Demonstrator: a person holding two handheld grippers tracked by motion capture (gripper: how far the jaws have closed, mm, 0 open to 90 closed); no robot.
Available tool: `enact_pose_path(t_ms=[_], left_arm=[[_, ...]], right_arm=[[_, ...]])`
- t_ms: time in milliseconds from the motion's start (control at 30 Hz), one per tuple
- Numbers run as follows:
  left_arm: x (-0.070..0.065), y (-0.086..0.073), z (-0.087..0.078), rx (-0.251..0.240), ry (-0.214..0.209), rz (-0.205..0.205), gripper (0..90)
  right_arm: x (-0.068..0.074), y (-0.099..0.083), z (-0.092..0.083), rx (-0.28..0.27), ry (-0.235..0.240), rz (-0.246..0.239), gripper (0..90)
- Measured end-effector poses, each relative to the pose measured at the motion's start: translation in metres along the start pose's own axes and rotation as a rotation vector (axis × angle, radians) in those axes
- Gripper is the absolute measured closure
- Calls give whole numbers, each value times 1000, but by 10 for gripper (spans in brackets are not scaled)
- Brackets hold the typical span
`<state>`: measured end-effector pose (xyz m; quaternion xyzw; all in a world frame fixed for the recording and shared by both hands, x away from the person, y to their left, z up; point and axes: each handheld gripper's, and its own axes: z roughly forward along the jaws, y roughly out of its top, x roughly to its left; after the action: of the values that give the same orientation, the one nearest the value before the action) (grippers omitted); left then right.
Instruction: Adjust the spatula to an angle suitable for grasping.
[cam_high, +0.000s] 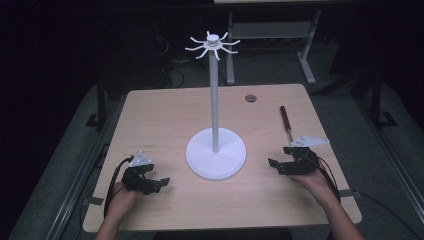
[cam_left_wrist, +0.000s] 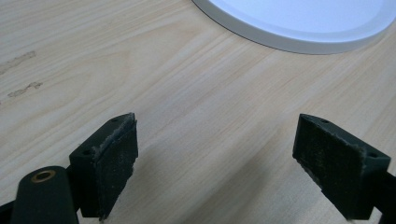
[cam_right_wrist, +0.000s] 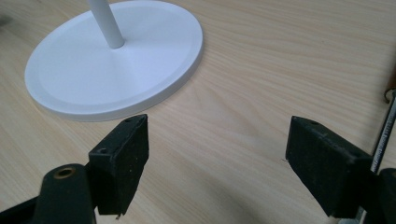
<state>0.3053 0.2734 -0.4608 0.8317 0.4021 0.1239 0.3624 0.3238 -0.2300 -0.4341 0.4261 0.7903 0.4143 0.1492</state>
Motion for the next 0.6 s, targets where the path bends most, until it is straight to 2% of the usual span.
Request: enact_pose_path(t_ms=[400,600], left_arm=[[2,2,0,3,8,13,138],[1,0,0,-6,2,4,138]], right_arm=[[-4,1,-3,-15,-5,8,209],[-9,3,-6,-26,-27,11,209]])
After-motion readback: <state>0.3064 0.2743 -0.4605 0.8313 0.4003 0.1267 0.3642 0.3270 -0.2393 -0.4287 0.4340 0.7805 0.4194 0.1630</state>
